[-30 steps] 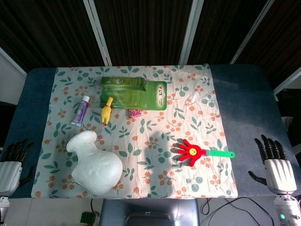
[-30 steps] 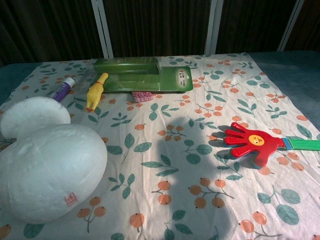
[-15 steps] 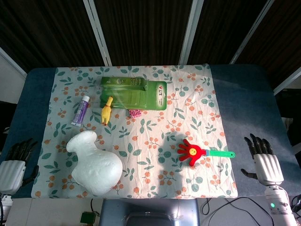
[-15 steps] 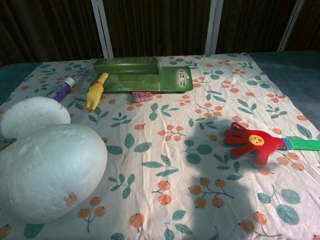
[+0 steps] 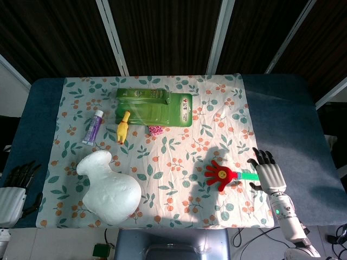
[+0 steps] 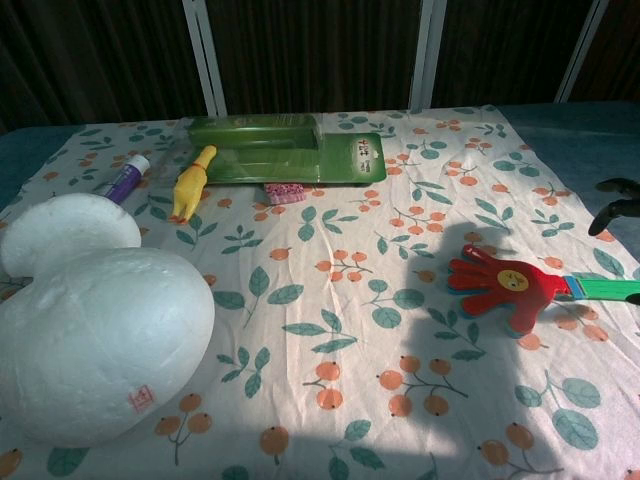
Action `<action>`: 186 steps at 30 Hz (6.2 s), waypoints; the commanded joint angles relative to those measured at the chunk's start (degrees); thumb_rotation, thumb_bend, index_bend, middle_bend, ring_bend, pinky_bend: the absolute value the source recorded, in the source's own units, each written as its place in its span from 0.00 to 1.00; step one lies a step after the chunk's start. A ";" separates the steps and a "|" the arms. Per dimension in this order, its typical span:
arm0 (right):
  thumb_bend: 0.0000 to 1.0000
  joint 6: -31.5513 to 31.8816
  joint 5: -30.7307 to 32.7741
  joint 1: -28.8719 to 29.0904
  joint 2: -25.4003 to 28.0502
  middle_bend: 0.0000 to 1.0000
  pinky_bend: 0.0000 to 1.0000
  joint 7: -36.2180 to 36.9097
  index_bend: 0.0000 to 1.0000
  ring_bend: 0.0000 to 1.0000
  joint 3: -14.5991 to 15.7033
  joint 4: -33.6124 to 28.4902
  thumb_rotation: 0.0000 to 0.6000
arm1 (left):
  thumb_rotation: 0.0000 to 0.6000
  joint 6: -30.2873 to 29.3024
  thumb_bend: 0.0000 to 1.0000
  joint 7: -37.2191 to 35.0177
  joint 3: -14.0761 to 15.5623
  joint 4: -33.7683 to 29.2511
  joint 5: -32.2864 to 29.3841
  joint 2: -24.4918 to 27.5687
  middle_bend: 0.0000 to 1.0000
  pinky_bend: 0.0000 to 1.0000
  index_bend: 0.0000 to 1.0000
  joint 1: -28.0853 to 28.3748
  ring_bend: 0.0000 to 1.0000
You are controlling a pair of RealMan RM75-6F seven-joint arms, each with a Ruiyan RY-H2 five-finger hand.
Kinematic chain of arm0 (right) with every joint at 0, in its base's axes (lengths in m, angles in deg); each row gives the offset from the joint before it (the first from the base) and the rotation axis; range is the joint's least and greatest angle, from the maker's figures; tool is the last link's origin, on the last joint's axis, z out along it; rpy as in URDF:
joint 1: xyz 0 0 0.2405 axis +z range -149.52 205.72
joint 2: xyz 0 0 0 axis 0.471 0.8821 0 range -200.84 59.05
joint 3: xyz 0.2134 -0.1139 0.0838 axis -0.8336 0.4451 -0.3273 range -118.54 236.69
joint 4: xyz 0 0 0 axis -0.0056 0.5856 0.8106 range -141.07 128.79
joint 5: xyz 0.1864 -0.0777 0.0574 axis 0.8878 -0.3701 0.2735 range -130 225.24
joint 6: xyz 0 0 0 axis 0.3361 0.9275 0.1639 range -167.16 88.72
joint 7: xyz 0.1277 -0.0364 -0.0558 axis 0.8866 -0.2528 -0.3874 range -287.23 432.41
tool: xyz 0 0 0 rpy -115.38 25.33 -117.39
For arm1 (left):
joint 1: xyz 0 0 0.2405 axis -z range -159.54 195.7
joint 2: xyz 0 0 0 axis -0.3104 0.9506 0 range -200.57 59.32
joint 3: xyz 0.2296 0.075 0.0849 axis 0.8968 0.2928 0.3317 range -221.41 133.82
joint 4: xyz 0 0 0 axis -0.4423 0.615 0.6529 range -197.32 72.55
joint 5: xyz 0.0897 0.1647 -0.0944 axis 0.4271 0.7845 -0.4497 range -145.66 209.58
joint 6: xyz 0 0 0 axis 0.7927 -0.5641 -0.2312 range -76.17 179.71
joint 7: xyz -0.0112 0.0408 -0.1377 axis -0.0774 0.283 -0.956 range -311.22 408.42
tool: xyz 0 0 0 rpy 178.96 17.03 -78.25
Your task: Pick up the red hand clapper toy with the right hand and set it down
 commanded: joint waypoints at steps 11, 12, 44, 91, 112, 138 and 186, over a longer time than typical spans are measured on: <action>0.36 -5.70 5.37 3.49 -2.08 0.00 0.00 0.79 0.52 0.00 -0.21 0.73 1.00 | 1.00 -1.10 0.45 -0.73 0.08 -0.08 0.45 0.52 0.00 0.09 0.04 -0.58 0.00; 0.36 -5.66 5.45 3.55 -2.05 0.00 0.00 0.77 0.52 0.00 -0.12 0.60 1.00 | 1.00 -1.12 0.45 -0.75 0.10 -0.09 0.51 0.54 0.00 0.09 0.04 -0.59 0.00; 0.49 -4.78 7.18 4.96 -2.45 0.37 0.33 5.67 0.79 0.24 0.24 0.78 1.00 | 1.00 -1.99 0.46 -1.33 -0.12 -0.16 0.74 0.89 0.00 0.09 0.04 -1.08 0.00; 0.55 27.62 -21.67 3.96 -12.31 0.80 1.00 70.37 0.82 0.93 -2.17 21.05 1.00 | 1.00 -1.91 0.46 -0.64 -0.33 -0.50 0.38 0.94 0.00 0.09 0.03 -1.37 0.00; 0.55 3.60 -9.88 5.71 -2.35 0.80 1.00 40.80 0.82 0.96 2.18 7.29 1.00 | 1.00 -1.36 0.46 -0.53 -0.43 -0.47 -0.01 0.87 0.00 0.09 0.03 -1.18 0.00; 0.55 8.84 -7.73 4.38 -9.09 0.80 1.00 41.27 0.83 0.96 -0.69 16.86 1.00 | 1.00 -1.17 0.46 -0.69 -0.46 -0.49 -0.06 0.94 0.00 0.09 0.03 -1.08 0.00; 0.21 4.88 -0.77 0.40 9.75 0.00 0.01 6.19 0.00 0.00 4.11 -8.20 1.00 | 1.00 -0.79 0.46 -0.97 -0.55 -0.82 -0.48 1.17 0.00 0.10 0.03 -0.95 0.00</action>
